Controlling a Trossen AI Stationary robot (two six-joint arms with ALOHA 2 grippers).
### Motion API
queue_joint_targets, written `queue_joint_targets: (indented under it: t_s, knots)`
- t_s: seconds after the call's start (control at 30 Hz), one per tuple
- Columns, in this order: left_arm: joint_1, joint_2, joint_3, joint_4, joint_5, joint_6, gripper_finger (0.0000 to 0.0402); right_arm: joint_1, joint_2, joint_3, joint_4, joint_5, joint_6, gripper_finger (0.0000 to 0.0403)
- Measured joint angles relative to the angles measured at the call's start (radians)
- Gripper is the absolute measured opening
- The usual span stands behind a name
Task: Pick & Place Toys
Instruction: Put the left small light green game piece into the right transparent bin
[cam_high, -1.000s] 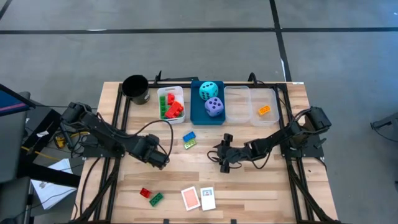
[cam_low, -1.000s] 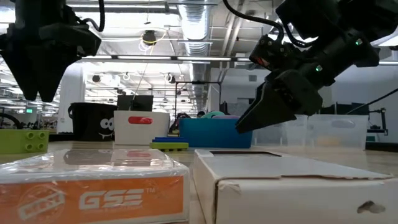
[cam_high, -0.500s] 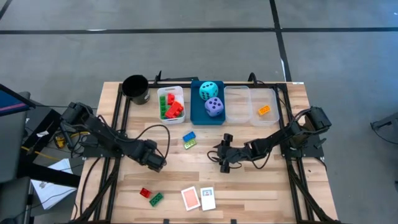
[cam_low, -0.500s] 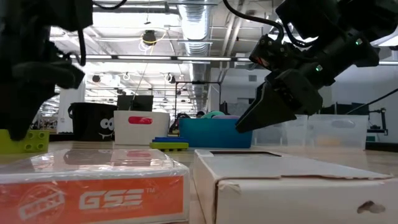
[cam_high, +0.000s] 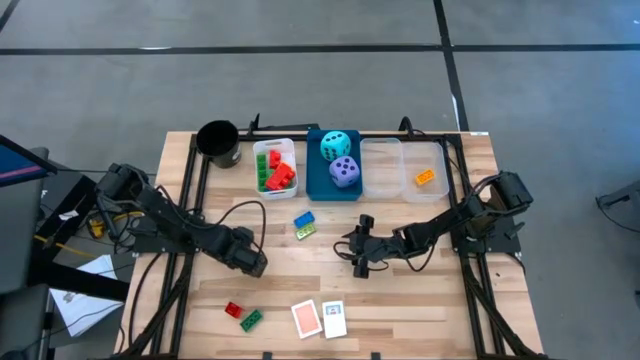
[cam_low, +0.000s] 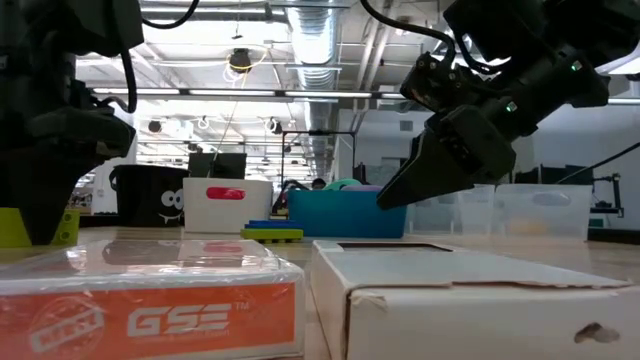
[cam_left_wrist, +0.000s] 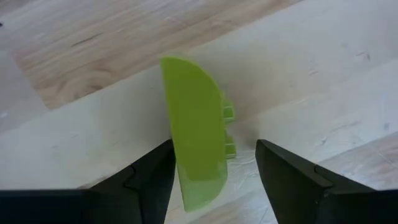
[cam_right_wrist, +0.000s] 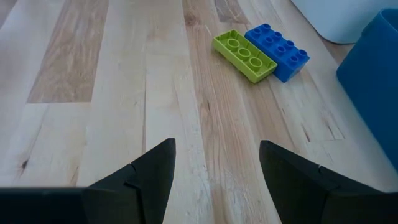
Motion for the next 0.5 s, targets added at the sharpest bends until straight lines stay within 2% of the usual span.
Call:
queue_joint_targets:
  t_s: [0.17,0.4,0.5]
  knots:
    - [0.000,0.001,-0.002,-0.009,-0.023,-0.003,0.0181,0.000,0.000,0.000,0.000,0.000,0.000,0.0228]
    - [-0.001,0.000,-0.003,-0.027,-0.030,0.015,0.0060,0.000,0.000,0.000,0.000,0.000,0.000,0.0228]
    - [-0.001,0.000,-0.003,-0.026,-0.035,0.055,0.0060,0.000,0.000,0.000,0.002,0.001,0.000,0.0228]
